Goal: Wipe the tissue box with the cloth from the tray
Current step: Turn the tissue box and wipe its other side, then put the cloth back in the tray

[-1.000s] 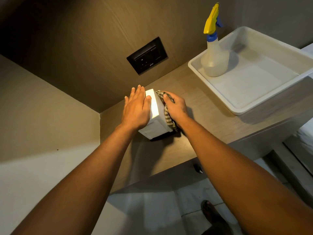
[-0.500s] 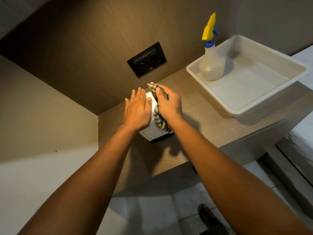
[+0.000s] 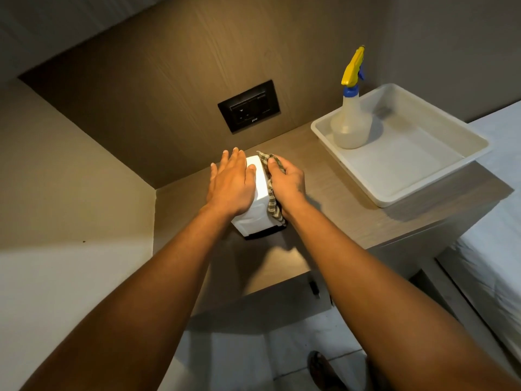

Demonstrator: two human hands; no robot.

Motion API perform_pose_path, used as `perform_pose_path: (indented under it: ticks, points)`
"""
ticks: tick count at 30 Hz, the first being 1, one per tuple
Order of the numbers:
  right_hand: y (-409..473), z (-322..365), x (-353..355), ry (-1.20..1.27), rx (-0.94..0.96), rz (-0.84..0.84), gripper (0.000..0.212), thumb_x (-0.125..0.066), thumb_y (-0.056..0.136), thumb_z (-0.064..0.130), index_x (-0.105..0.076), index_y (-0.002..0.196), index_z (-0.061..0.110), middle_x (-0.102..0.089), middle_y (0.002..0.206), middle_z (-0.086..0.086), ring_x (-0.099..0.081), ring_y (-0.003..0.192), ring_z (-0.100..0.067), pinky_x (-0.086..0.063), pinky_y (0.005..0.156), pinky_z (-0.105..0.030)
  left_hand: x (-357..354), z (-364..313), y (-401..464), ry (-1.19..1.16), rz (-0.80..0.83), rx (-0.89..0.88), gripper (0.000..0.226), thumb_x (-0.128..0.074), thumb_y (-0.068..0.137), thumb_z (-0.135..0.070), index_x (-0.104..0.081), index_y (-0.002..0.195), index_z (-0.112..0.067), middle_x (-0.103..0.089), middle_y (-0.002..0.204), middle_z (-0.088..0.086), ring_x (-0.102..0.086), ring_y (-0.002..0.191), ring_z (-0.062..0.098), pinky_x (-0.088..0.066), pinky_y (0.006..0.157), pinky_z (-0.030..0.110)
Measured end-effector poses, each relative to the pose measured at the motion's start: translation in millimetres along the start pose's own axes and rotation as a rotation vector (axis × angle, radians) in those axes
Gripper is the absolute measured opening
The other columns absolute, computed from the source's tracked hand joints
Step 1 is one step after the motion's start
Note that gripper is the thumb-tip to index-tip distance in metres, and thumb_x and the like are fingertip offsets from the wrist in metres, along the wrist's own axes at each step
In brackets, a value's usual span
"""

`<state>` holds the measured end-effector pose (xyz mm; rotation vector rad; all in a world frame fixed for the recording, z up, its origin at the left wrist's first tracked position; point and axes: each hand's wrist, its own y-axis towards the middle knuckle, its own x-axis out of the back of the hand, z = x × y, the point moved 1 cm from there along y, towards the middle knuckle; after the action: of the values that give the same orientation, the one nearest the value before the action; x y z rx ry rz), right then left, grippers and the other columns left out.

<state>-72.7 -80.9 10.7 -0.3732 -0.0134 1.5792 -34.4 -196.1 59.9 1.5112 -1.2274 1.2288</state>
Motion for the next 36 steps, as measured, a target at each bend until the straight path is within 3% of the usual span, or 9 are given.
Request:
perform_pose_path:
  ticks: [7, 14, 18, 21, 24, 26, 29, 32, 36]
  points:
    - [-7.3, 37.9, -9.0, 0.004, 0.132, 0.054, 0.024, -0.056, 0.095, 0.031, -0.070, 0.113, 0.025, -0.074, 0.101, 0.007, -0.068, 0.096, -0.009, -0.056, 0.085, -0.033, 5.8, -4.0, -4.1, -0.008, 0.008, -0.004, 0.060, -0.019, 0.108, -0.042, -0.017, 0.160, -0.012, -0.011, 0.170, 0.006, 0.000, 0.156, 0.024, 0.000, 0.125, 0.050]
    - [3.3, 58.1, 39.5, 0.480, -0.273, 0.189, 0.036, -0.050, 0.099, 0.035, -0.059, 0.128, 0.016, -0.068, 0.116, -0.013, -0.066, 0.104, -0.029, -0.054, 0.087, -0.046, 11.8, -4.4, -5.9, -0.026, 0.059, -0.003, 0.062, -0.019, 0.108, -0.045, -0.013, 0.161, -0.013, -0.005, 0.170, 0.006, 0.007, 0.156, 0.025, 0.002, 0.125, 0.048]
    - [9.7, 71.9, 91.8, 0.491, -0.280, 0.093, 0.040, -0.057, 0.096, 0.034, -0.060, 0.129, 0.012, -0.066, 0.123, -0.014, -0.064, 0.109, -0.031, -0.052, 0.091, -0.047, 21.6, -13.1, -3.9, 0.004, 0.061, -0.037, 0.069, -0.023, 0.107, -0.049, -0.009, 0.161, -0.009, -0.003, 0.170, 0.011, 0.007, 0.155, 0.027, 0.002, 0.124, 0.049]
    - [15.4, 93.5, 132.1, 0.511, -0.247, 0.068, 0.040, -0.053, 0.098, 0.033, -0.058, 0.131, 0.011, -0.066, 0.123, -0.015, -0.065, 0.109, -0.030, -0.054, 0.078, -0.040, 32.3, -35.7, 1.6, 0.019, -0.035, -0.095, 0.072, -0.026, 0.106, -0.051, -0.012, 0.160, -0.006, -0.006, 0.170, 0.014, 0.006, 0.156, 0.029, 0.001, 0.124, 0.049]
    - [29.2, 106.3, 182.2, 0.572, -0.256, 0.000, 0.041, -0.054, 0.097, 0.035, -0.058, 0.131, 0.011, -0.069, 0.113, -0.012, -0.071, 0.092, -0.026, -0.056, 0.065, -0.035, 28.2, -77.1, 8.7, -0.008, -0.109, -0.174, 0.072, -0.030, 0.106, -0.050, -0.015, 0.160, -0.004, -0.009, 0.169, 0.014, 0.005, 0.156, 0.029, 0.001, 0.124, 0.047]
    - [42.6, 107.4, 213.8, 0.551, -0.276, -0.059, 0.041, -0.053, 0.098, 0.035, -0.057, 0.131, 0.010, -0.066, 0.123, -0.013, -0.067, 0.101, -0.028, -0.053, 0.074, -0.039, 13.0, -108.7, 9.4, -0.060, -0.100, -0.223, 0.072, -0.032, 0.106, -0.048, -0.016, 0.160, -0.003, -0.009, 0.169, 0.015, 0.004, 0.156, 0.030, 0.001, 0.124, 0.046]
    - [66.2, 107.9, 245.8, 0.289, -0.222, -0.186, 0.039, -0.053, 0.099, 0.033, -0.061, 0.128, 0.008, -0.067, 0.121, -0.014, -0.066, 0.106, -0.030, -0.054, 0.089, -0.044, -25.0, -142.7, 3.2, -0.118, -0.028, -0.220, 0.071, -0.030, 0.106, -0.047, -0.011, 0.160, -0.004, -0.005, 0.170, 0.014, 0.007, 0.156, 0.029, 0.001, 0.125, 0.046]
    - [81.8, 113.8, 252.0, -0.221, -0.079, -0.285, 0.036, -0.054, 0.098, 0.036, -0.063, 0.126, 0.016, -0.070, 0.114, -0.009, -0.067, 0.100, -0.026, -0.053, 0.091, -0.042, -66.9, -152.5, -8.6, -0.134, 0.035, -0.116, 0.070, -0.024, 0.107, -0.047, -0.006, 0.160, -0.004, -0.001, 0.170, 0.015, 0.009, 0.155, 0.029, 0.002, 0.125, 0.046]
    - [91.3, 107.9, 237.9, -0.786, 0.141, -0.188, 0.031, -0.056, 0.095, 0.035, -0.068, 0.120, 0.021, -0.068, 0.122, -0.007, -0.060, 0.111, -0.028, -0.043, 0.095, -0.029, -110.8, -149.7, -20.5, -0.111, 0.142, -0.008, 0.073, -0.021, 0.106, -0.049, -0.002, 0.160, -0.004, 0.003, 0.170, 0.015, 0.012, 0.155, 0.030, 0.004, 0.125, 0.046]
